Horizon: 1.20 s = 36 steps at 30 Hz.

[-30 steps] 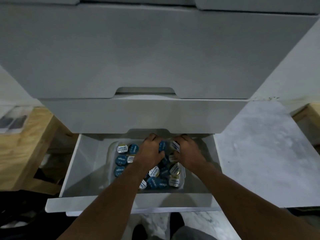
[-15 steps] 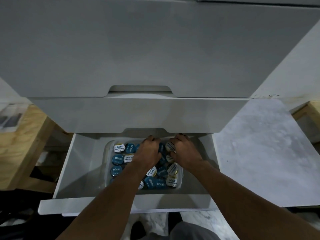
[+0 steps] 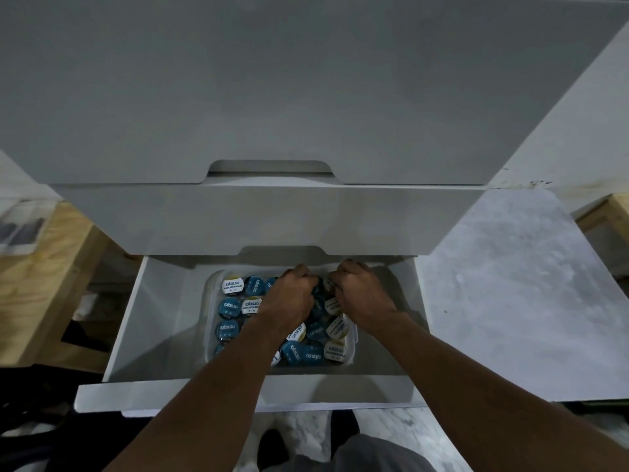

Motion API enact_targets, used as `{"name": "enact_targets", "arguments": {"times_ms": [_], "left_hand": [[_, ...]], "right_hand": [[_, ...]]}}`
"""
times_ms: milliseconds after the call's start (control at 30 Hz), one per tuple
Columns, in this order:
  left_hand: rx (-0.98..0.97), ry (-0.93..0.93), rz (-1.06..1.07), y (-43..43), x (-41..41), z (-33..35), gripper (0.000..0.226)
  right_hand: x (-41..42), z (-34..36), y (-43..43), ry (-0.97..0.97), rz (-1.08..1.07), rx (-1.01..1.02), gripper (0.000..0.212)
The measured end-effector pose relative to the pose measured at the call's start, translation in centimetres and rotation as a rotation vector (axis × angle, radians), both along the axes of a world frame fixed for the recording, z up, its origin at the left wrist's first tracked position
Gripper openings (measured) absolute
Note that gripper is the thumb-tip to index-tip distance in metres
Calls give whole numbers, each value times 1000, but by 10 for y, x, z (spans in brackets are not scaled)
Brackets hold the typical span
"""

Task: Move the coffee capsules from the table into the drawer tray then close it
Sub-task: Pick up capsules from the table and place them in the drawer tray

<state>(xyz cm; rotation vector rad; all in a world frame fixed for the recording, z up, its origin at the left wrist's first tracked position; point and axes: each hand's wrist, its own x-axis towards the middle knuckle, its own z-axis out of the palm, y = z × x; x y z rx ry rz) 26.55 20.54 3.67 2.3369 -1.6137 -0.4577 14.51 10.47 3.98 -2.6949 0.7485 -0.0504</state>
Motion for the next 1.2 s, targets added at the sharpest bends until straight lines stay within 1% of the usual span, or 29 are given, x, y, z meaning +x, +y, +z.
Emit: {"name": "enact_targets", "arguments": {"times_ms": [67,167,233,567,700,900,1033,1200], "left_hand": [[8,-15,-11,-1,-1,0,29],[31,-39,-25,-1,-2,1,27],[42,-51,-31,-1,-2,2,26],[88,-76,36,0,-10,6,24],[78,-80,92,8,-8,12,27],[54,-130,172,30,-1,31,30],[-3,-179,203,50,1,47,25],[-58,-185,218,86,-4,75,25]], "right_hand": [[0,1,-1,40,-3,-3,32],[0,1,0,82,6,-1,25],[0,1,0,101,13,5,24],[1,-1,-3,143,63,13,22],[-1,-1,-4,87,38,41,22],[-6,13,3,-44,-38,0,22],[-10,34,22,-53,-82,-11,19],[-18,64,61,-78,-176,-68,23]]}}
